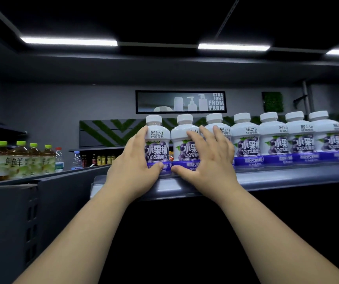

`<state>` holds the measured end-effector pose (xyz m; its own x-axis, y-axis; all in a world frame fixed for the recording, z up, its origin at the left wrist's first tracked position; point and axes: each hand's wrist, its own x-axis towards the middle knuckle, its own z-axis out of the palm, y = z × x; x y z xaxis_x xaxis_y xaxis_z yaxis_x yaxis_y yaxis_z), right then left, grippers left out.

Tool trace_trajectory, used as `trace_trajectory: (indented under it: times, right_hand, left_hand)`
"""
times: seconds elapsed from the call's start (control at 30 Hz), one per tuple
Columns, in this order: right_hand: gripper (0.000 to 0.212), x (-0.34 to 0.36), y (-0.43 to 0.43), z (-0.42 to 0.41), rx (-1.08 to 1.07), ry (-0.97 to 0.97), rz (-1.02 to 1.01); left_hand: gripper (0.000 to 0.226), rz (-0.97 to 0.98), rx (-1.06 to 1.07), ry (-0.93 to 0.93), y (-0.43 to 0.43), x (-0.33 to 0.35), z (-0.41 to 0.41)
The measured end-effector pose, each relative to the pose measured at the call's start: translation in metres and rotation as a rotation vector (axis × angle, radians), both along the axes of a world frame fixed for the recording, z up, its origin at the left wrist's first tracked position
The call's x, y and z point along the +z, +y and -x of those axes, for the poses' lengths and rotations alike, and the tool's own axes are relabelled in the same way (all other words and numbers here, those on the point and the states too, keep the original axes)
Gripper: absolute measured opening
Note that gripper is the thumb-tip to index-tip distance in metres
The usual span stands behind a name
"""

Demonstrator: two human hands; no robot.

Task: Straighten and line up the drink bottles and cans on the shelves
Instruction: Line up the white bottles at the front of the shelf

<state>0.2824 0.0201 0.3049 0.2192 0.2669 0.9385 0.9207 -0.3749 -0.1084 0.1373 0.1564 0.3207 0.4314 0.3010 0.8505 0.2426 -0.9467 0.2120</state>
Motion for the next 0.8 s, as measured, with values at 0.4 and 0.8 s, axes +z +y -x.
trace_trajectory:
  times: [0.4,0.8]
  right_hand:
    - [0.076,-0.030,-0.124,0.003,0.280,0.242,0.097]
    - [0.077,-0.073,-0.415,-0.050,-0.068,0.472,0.221]
  left_hand:
    - [0.074,-0.236,-0.085,0.109,-0.097,-0.021,0.000]
    - [0.071,-0.025,-0.592,0.319,-0.336,-0.071,-0.116]
